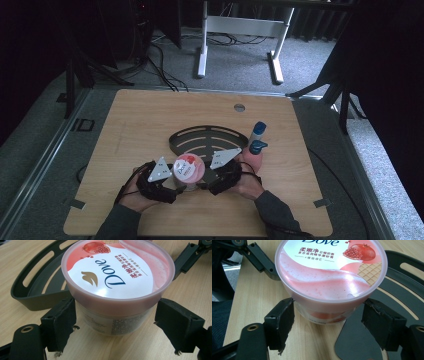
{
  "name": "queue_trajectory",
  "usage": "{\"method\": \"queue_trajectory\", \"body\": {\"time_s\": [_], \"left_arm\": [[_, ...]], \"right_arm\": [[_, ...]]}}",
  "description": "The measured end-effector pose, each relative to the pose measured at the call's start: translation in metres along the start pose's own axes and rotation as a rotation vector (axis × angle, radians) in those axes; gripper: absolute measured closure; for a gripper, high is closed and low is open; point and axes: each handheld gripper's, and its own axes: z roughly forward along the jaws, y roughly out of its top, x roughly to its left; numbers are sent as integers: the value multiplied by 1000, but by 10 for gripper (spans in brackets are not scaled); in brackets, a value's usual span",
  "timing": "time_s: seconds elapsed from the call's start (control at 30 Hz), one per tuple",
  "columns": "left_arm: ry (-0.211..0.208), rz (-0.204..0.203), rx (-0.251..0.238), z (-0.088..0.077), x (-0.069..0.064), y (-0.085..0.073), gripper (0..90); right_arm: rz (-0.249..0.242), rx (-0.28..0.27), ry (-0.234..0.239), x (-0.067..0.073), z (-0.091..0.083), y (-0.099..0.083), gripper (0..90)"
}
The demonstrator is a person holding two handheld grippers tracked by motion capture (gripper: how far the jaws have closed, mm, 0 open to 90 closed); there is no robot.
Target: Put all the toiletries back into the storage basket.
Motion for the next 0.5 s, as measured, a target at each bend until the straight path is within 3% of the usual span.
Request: {"method": "queue_trajectory", "body": {"time_s": [0.5], "left_arm": [[-6,-6,3,3,9,7,180]], "right_arm": [[6,7,-6,-9,-2,6,253]]}}
